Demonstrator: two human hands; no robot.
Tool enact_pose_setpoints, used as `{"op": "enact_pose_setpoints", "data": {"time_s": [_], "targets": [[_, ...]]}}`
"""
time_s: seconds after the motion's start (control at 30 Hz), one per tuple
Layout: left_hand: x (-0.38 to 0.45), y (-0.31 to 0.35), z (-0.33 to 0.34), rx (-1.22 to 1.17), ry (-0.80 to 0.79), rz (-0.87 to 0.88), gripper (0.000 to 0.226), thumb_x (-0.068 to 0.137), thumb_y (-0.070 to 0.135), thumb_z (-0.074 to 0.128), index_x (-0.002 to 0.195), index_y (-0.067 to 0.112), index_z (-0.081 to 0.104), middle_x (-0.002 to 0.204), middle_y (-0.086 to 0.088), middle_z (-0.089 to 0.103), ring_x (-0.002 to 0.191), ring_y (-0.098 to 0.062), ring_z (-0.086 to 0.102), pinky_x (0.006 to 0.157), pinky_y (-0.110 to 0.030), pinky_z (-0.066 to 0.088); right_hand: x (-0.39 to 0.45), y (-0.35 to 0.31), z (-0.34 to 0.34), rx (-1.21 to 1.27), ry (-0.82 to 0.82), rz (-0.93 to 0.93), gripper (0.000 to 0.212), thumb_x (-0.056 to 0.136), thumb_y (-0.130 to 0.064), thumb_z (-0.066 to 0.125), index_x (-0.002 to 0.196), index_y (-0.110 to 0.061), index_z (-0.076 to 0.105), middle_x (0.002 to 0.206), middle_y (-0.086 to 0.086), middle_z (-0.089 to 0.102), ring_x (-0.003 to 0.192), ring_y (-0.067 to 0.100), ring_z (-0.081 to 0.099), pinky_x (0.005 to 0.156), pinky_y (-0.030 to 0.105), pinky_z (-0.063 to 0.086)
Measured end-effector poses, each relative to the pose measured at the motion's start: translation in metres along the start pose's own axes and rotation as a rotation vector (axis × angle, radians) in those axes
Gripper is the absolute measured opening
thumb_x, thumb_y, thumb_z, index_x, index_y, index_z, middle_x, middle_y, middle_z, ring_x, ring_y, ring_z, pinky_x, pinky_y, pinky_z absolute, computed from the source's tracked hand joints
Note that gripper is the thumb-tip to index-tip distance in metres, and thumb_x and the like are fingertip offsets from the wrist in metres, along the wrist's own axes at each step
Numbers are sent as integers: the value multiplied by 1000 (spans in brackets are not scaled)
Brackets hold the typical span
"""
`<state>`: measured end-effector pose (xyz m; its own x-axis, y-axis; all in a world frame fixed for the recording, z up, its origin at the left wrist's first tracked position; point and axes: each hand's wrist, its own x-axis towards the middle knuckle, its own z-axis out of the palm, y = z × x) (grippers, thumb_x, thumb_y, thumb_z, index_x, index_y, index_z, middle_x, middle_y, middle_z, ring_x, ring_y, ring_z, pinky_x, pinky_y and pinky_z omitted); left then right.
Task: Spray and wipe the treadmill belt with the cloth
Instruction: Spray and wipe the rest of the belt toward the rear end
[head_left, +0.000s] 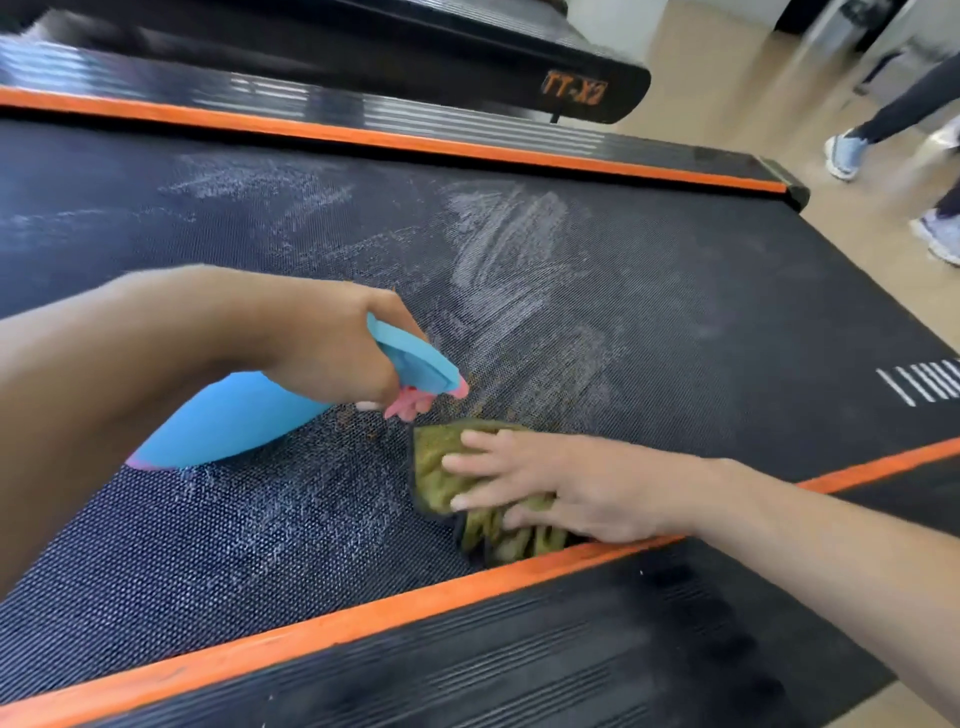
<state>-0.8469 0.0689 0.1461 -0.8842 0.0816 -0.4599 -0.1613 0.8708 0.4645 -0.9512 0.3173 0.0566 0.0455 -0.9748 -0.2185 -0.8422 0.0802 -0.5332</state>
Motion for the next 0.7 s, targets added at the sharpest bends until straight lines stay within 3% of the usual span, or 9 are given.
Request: {"op": "enact_pose_setpoints", "data": {"time_s": [0.13,0.2,0.3,0.37,0.5,0.57,0.63,0.7], "targets": [[5,2,4,-41,-19,14,25,83,15,59,85,32,77,83,18,75,79,-8,69,82,-33,57,-33,59,-38,-46,218,421,50,99,-20,52,146,-25,37,157,-11,18,147,4,4,121,36,11],[8,3,5,-24,-20,2,29,85,13,59,79,35,76,78,24,72,72,-4,66,78,-32,56,-37,59,-37,-60,226,485,50,98,-23,52,146,-26,37,157,-11,16,146,6,3,121,37,11],[12,4,6,-15,20,-63,19,66,27,60,78,38,72,73,20,70,70,-6,64,71,-30,54,-10,8,-11,-103,63,203,47,98,-27,53,145,-24,45,160,-2,16,149,15,1,122,30,1],[13,6,5,6,50,-89,28,57,32,56,79,40,71,73,14,71,72,-13,65,70,-32,55,10,-18,8,-96,-40,26,46,99,-28,52,144,-26,46,161,-2,15,150,19,-2,122,31,-1],[14,7,1,15,69,-66,22,73,27,64,86,38,78,72,21,72,66,-1,64,69,-32,56,17,-16,9,-61,-42,-85,44,99,-23,53,143,-24,49,161,-1,20,150,18,1,122,33,1],[14,5,-1,6,108,-69,26,68,34,63,89,40,78,75,21,71,68,-3,63,72,-33,57,2,16,1,-22,56,42,45,98,-20,54,143,-21,48,159,-1,23,150,16,5,121,27,0],[11,1,-3,-5,109,-57,33,60,38,57,87,42,77,70,22,69,67,-9,61,69,-32,55,-21,58,-19,-48,237,301,47,98,-18,54,143,-21,44,156,-5,24,149,15,9,121,25,2],[12,-1,-4,-25,125,-55,23,68,35,62,85,38,76,65,21,67,61,-9,56,61,-28,48,-34,80,-35,-67,341,510,48,99,-23,52,144,-26,35,155,-14,18,150,14,7,120,26,4]]}}
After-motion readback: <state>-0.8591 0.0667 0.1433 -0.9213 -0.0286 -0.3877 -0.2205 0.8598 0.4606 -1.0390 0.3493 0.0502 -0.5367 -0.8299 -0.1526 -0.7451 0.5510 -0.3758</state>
